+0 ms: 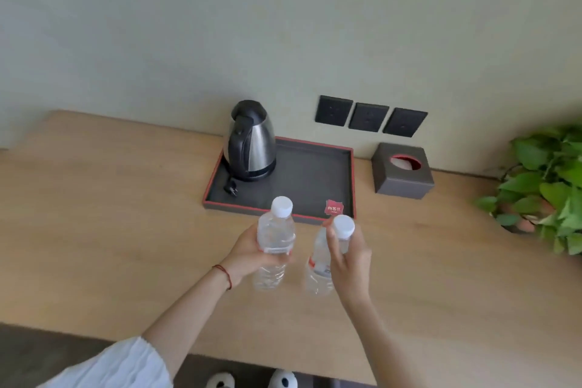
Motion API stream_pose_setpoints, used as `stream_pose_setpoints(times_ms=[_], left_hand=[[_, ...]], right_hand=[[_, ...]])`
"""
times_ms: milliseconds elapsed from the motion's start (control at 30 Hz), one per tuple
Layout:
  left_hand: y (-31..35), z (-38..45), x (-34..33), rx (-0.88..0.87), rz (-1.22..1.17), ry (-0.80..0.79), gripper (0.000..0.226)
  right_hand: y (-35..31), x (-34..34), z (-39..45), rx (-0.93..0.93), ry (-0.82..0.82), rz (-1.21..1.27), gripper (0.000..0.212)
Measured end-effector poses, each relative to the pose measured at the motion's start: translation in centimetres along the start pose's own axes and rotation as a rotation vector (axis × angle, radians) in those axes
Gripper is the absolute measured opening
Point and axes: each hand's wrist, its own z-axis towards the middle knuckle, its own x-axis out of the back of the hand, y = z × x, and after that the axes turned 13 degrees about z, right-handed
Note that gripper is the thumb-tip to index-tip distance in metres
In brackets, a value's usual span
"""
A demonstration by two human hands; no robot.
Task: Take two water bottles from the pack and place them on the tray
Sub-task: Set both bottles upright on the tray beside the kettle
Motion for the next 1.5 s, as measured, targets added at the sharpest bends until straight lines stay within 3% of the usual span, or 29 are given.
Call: stream_pose_setpoints(times_ms=[233,367,633,767,900,1033,1133,1200,1367,1500], left_hand=[[-0.2,3.8,-2.5,0.019,0.041,0.077,0.064],[-0.1,5.5,-3.1,-0.01,0.076,0.064,0.06],[-0.4,6.1,-3.6,-0.016,0.032,0.042,0.069],[-0.5,5.9,-3.2,-0.033,0.034,-0.029,0.08],[1.2,5.0,-1.9,-0.121,0.026,0.044,0.095],[5.0,4.8,-0.5,-0.301,0.26,0.056,0.056],[7.4,5.4,0.0,-0.408,0.618,0.075,0.018],[8.0,5.5,0.0,-0.436,0.757,0.097,0.01],[7.2,5.1,0.1,-0.381,0.781,0.093,0.013],[7.1,5.2,0.2,-0.357,0.784,0.088,0.013]], right_hand=[[3.2,0.4,3.8,0.049,-0.218,-0.013,0.038],[4.3,0.7,4.9,0.054,-0.142,0.018,0.027],[3.9,-0.1,6.0,0.076,-0.166,0.055,0.036],[3.6,0.2,6.3,0.104,-0.168,0.036,0.033],[3.3,1.0,6.6,0.134,-0.187,-0.061,0.023],[1.9,1.6,7.1,0.236,-0.179,-0.372,0.027],[0.9,1.6,7.6,0.161,-0.16,-0.693,0.043],[0.5,1.2,7.9,0.097,-0.174,-0.769,0.046],[-0.1,0.8,9.8,0.09,-0.238,-0.54,0.029],[-1.5,1.2,12.9,0.156,-0.182,-0.374,0.021]])
